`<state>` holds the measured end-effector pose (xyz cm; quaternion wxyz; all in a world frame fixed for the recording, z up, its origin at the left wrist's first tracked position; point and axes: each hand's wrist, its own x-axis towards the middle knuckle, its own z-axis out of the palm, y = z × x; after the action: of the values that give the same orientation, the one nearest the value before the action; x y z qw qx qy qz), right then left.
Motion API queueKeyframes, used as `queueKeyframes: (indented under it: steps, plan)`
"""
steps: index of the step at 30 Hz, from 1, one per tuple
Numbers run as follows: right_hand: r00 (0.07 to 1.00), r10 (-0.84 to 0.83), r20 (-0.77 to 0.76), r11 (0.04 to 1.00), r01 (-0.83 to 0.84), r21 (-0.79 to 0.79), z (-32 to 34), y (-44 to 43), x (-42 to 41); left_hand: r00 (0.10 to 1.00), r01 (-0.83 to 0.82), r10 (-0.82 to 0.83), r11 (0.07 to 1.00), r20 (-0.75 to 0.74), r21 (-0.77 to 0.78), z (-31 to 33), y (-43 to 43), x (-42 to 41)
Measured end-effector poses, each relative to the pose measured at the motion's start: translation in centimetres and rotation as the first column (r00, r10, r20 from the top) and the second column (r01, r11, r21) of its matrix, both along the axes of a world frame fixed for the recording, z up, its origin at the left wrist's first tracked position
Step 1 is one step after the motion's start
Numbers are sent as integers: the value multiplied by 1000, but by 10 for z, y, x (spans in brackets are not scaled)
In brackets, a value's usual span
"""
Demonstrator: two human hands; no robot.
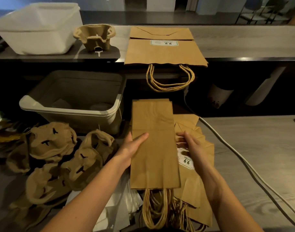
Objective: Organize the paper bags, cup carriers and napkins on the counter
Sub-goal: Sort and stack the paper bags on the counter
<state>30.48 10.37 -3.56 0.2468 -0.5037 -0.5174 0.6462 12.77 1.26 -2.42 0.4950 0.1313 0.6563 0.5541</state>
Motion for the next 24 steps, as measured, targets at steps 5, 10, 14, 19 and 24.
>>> queueKeyframes:
  steps: [5, 10, 14, 19, 24]
  plan:
    - [838, -152, 524, 984, 77, 163, -40, 25, 56, 998, -58, 57, 995, 6, 85, 2, -4, -23]
    - [801, -80, 593, 996, 34, 89, -49, 18, 53, 999, -34, 33, 995, 5, 99, 3, -3, -25]
    - [827, -103, 553, 994, 65, 87, -46, 18, 46, 999, -39, 39, 995, 8, 92, 1, -6, -25]
    - [947, -114, 301, 989, 138, -60, -34, 17, 43, 999, -37, 35, 994, 28, 104, -1, -9, -28]
    - [975, -214, -52, 966, 203, -163, -31, 14, 45, 999, -30, 27, 995, 36, 98, -2, -8, -28]
